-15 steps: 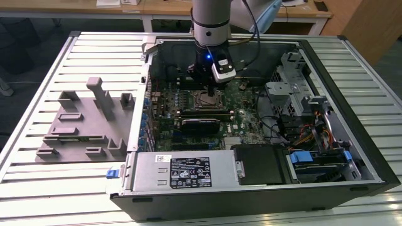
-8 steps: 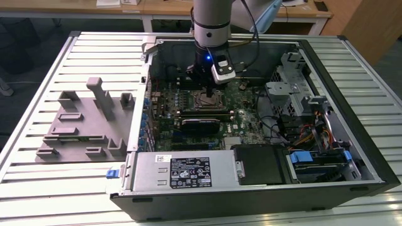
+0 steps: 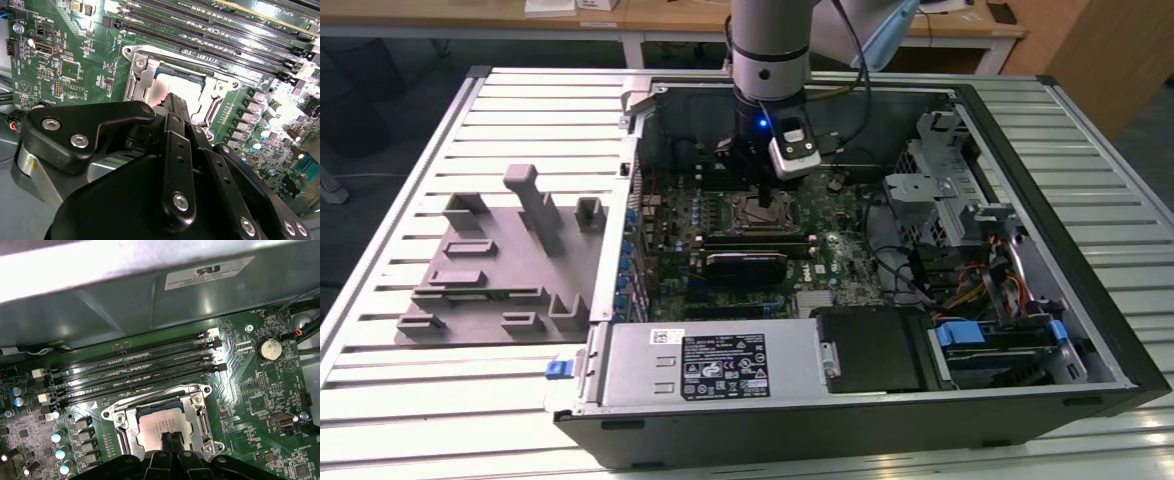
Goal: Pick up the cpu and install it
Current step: 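Install the second cpu locking lever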
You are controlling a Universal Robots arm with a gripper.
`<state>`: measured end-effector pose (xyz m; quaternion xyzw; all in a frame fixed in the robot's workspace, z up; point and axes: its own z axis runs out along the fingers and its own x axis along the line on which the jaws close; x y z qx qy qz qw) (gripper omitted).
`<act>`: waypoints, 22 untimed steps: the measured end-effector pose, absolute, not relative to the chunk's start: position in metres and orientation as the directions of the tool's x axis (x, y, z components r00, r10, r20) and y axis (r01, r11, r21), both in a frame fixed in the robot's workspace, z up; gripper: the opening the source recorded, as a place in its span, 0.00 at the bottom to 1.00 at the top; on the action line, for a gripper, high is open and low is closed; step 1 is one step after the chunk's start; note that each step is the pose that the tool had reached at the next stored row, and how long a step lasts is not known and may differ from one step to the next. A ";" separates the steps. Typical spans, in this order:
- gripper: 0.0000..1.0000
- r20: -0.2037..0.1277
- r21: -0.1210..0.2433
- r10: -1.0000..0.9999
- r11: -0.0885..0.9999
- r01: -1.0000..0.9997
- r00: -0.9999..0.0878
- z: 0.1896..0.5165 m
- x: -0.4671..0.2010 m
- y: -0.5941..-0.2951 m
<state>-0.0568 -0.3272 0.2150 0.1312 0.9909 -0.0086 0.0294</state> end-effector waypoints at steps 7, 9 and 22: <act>0.11 -0.060 -0.009 0.260 0.965 0.261 -0.964 0.215 -0.057 -0.327; 0.11 -0.061 -0.009 0.260 0.965 0.261 -0.964 0.218 -0.057 -0.327; 0.11 -0.061 -0.009 0.260 0.965 0.261 -0.964 0.239 -0.057 -0.327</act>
